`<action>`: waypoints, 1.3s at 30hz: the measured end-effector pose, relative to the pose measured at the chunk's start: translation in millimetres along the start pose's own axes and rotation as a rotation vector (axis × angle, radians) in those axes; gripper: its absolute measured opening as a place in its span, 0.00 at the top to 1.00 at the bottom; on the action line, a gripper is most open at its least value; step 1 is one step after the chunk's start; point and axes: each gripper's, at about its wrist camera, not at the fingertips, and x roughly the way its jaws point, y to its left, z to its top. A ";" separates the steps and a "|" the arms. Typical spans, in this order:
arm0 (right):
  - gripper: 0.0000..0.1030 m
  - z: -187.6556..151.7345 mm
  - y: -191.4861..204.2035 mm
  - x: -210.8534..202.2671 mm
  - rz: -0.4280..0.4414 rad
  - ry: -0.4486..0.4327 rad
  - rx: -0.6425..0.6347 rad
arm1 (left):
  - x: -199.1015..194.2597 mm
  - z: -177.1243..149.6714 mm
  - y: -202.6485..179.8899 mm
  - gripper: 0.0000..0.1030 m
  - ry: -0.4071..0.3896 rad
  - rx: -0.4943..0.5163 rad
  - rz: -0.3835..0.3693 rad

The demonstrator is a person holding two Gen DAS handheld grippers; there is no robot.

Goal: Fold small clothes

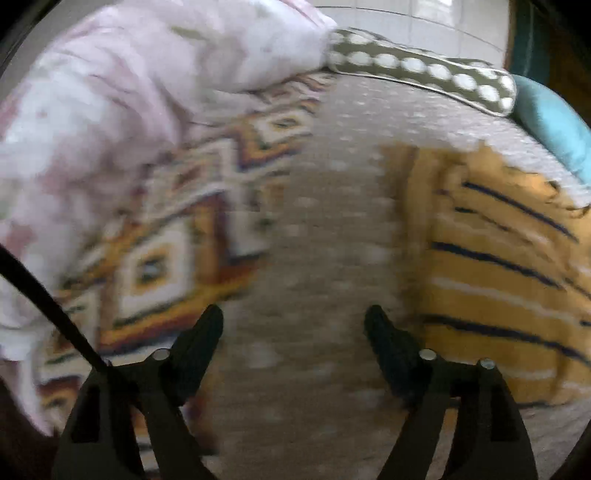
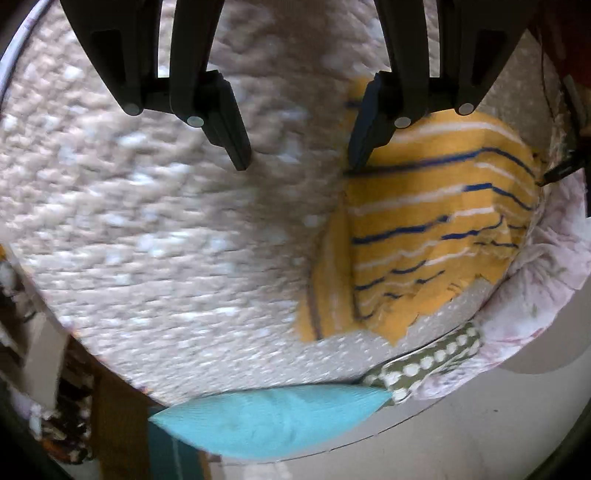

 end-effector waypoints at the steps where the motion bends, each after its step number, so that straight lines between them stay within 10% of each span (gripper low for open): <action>1: 0.42 -1.7 -2.4 -6.3 -0.073 -0.011 -0.028 | -5.1 -1.1 7.1 0.25 -0.004 -0.007 -0.001; 7: 0.42 -9.7 -11.8 -50.4 -0.241 -0.065 -0.146 | -70.2 -16.9 18.3 0.25 -0.113 -0.020 -0.093; 13: 0.40 -23.0 12.2 -61.7 -0.168 -0.069 -0.142 | -111.9 -49.6 -34.0 0.19 -0.154 0.021 -0.237; 21: 0.54 -36.0 65.1 -54.1 -0.064 -0.130 -0.218 | -70.5 -80.3 -110.5 0.19 -0.085 0.083 -0.280; 31: 0.76 29.0 162.7 8.4 0.227 -0.087 -0.271 | -44.2 -100.3 -116.8 0.13 -0.140 0.046 -0.249; 39: 0.76 66.5 202.8 76.7 0.120 0.045 -0.313 | -46.0 -103.1 -105.6 0.13 -0.176 0.000 -0.307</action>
